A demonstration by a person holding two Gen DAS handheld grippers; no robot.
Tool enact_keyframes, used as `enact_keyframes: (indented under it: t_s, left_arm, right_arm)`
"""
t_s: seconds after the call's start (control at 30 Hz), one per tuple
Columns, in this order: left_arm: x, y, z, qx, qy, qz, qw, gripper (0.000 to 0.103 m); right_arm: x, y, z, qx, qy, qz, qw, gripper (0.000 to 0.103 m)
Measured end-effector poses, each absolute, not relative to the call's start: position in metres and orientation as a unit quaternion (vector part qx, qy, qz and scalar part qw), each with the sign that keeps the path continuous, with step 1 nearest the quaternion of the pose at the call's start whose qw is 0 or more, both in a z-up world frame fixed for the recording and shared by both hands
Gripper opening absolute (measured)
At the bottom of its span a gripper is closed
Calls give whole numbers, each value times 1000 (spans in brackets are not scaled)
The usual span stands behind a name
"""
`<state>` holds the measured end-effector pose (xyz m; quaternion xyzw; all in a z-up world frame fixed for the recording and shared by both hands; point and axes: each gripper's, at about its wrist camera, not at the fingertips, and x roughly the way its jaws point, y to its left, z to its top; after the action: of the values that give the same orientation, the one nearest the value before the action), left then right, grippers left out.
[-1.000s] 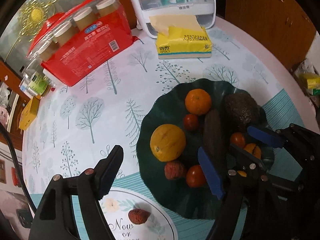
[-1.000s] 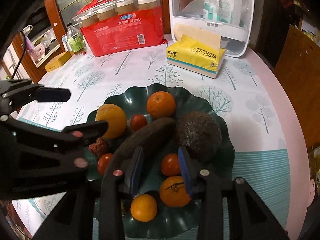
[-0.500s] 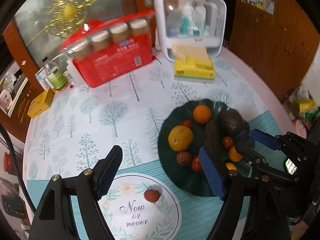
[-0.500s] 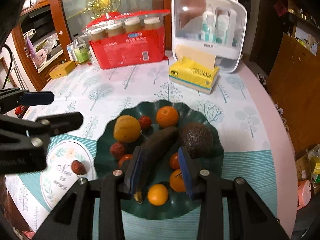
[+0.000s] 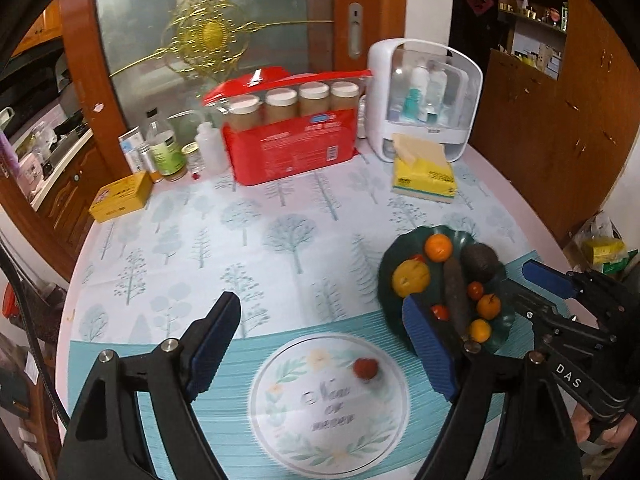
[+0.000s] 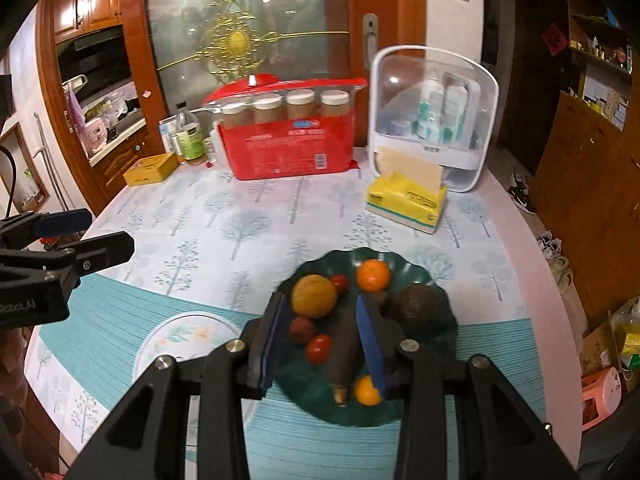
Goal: Organize fruits
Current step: 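Move both tools back toward the last lychee on the white plate, then grasp the last lychee with the right tool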
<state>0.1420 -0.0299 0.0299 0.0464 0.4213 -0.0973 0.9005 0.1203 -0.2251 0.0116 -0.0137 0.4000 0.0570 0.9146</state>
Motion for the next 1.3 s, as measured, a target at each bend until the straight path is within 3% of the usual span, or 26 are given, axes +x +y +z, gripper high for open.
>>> enact_keyframes:
  t_s: [0.37, 0.8, 1.3]
  left_arm:
    - [135, 32, -37, 46, 462, -127, 876, 85]
    - [151, 36, -125, 48, 481, -201, 852, 85]
    - [173, 44, -157, 23, 496, -209, 843, 85]
  right_arm:
    - [109, -160, -33, 11, 418, 48, 907, 50]
    - [103, -134, -141, 80, 465, -19, 882, 50]
    - [140, -109, -165, 32, 457, -71, 886, 50]
